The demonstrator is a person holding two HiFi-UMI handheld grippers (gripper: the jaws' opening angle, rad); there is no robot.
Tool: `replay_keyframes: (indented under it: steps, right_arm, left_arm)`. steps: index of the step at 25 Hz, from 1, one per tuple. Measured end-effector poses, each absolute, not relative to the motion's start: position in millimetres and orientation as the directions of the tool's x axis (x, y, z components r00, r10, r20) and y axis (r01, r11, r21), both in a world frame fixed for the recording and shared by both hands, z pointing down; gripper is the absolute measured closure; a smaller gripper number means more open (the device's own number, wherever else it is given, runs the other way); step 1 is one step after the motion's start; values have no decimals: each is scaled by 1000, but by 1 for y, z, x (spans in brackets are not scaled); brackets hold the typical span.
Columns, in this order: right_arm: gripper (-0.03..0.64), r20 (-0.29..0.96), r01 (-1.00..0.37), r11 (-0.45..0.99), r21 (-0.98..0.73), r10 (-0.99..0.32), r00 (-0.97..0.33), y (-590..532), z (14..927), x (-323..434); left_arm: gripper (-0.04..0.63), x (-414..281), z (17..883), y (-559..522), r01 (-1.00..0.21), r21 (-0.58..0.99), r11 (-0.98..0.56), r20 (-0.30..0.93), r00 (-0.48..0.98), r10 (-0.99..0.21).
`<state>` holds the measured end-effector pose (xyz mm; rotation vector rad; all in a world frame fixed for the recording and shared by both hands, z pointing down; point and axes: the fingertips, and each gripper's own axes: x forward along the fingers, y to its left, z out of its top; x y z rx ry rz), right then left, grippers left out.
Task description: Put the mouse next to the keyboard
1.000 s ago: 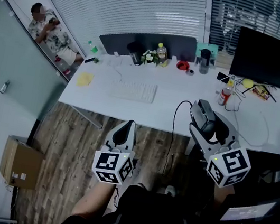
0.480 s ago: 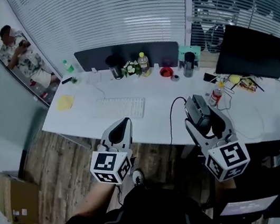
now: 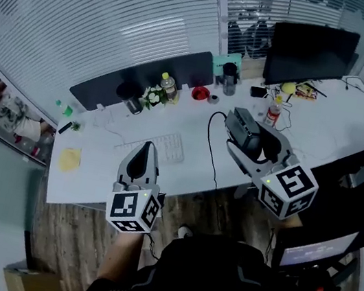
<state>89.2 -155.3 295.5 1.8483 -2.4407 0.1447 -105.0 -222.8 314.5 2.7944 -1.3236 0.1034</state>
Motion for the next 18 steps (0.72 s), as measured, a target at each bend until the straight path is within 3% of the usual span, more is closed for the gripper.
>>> replay_keyframes:
  steps: [18]
  right_arm:
    - [322,120,-991,130,33,-985,-125,-199,275,55]
  left_arm:
    - [566,-147,320,-292,-723,44,-689,60,691,-721]
